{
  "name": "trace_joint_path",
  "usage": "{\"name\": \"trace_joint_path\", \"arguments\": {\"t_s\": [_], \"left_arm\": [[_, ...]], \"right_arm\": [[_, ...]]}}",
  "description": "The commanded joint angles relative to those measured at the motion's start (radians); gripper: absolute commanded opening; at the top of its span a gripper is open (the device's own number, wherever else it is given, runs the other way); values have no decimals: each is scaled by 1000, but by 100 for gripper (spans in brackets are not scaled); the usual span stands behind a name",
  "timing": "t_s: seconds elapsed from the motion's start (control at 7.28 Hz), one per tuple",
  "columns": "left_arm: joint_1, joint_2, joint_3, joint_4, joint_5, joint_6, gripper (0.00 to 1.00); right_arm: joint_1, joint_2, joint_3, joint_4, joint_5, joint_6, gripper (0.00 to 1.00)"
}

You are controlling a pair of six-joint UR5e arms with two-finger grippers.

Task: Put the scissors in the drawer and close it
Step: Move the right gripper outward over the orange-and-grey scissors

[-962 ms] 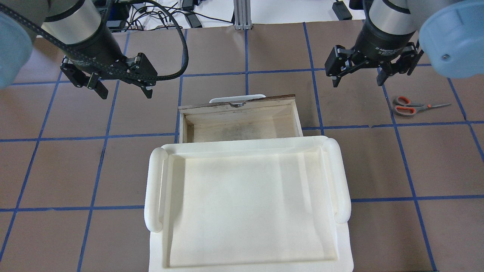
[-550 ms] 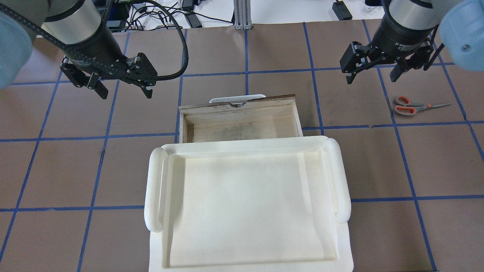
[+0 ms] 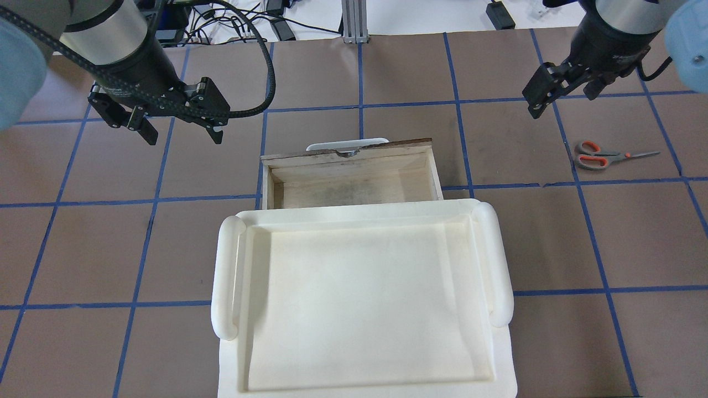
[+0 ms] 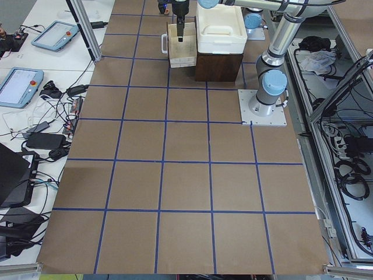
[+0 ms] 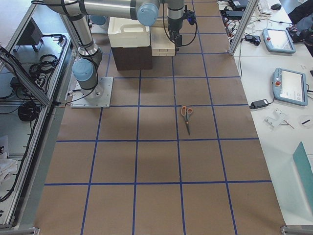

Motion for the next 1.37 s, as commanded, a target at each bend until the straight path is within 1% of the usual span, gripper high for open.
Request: {"name": "trace_joint_path", "arguments": {"t_s": [0.0,0.14,0.27,0.41,0.55,0.69,0.82,0.96,1.1,1.24], "left_arm": [[0,-1,0,0,0,0,100],[0,1,0,0,0,0,100],[0,1,0,0,0,0,100],[0,1,0,0,0,0,100],[0,1,0,0,0,0,100],[0,1,0,0,0,0,100],[0,1,0,0,0,0,100],[0,1,0,0,0,0,100],[0,1,0,0,0,0,100],[0,1,-1,0,0,0,100]], "right_arm": [[-95,53,2,-7,-2,-411,100],[-126,85,0,-17,-3,-571,100],[-149,131,0,-30,-2,-668,100],[-178,165,0,-108,-2,-819,100],[-200,191,0,-142,-11,-923,100],[-232,238,-2,-142,1,-1007,100],[-270,270,-5,-165,10,-1086,100],[-278,315,-5,-243,15,-1129,100],[-284,340,-2,-279,11,-1119,100],[-286,358,-2,-287,12,-1128,100]]}}
